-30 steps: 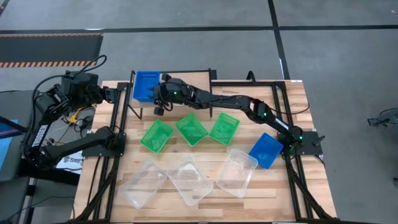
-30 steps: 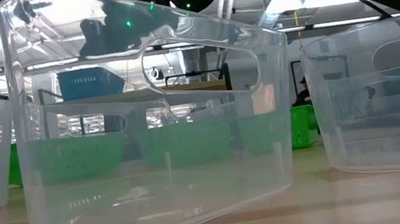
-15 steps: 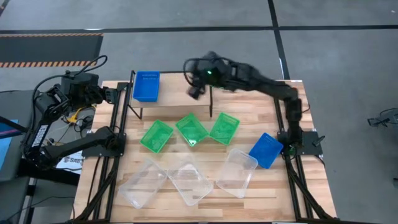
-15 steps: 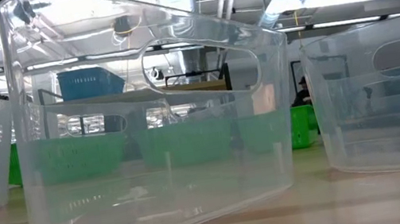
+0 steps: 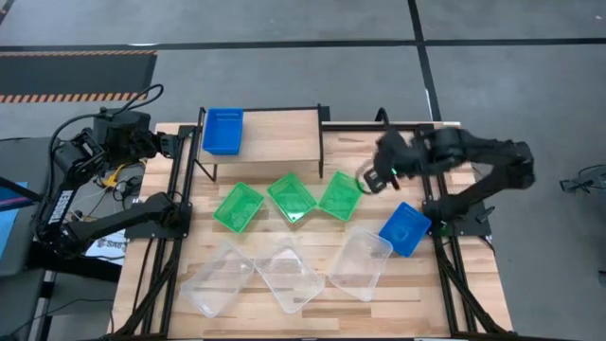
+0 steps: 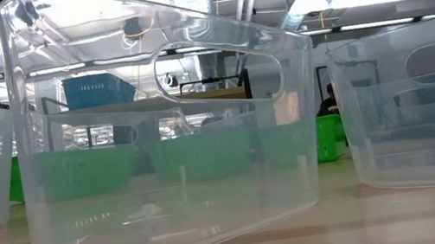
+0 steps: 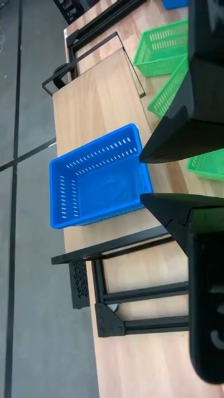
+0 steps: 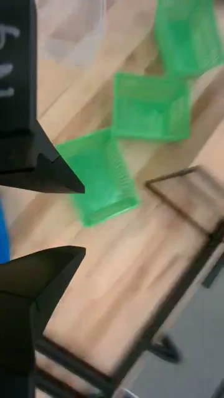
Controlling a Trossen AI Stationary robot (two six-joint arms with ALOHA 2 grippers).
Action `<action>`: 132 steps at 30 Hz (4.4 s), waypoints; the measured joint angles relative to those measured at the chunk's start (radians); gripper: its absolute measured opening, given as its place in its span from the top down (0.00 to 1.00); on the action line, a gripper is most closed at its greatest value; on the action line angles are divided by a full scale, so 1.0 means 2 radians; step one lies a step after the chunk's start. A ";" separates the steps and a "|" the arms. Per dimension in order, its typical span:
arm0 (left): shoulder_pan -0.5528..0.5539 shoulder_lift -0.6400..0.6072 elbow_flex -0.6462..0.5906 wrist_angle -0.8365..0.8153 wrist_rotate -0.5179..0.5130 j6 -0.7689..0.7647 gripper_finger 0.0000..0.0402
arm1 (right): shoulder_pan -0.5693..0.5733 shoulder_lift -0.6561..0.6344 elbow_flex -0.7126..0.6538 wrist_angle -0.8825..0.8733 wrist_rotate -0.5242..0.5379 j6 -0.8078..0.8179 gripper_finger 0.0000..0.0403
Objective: Stack baskets on shelf by color
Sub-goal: Stack the blue bin on top of the other blue bins on the shelf
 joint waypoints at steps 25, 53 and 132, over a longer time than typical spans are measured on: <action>0.000 0.001 0.000 0.024 -0.011 0.003 0.81 | 0.404 0.021 -0.322 0.086 -0.157 0.371 0.50; 0.000 0.001 0.000 0.022 0.000 0.016 0.81 | 0.341 0.076 -0.437 0.256 -0.183 0.275 0.59; 0.000 0.001 0.000 0.022 -0.004 0.015 0.81 | -0.141 0.510 0.326 0.614 -0.166 -0.528 0.95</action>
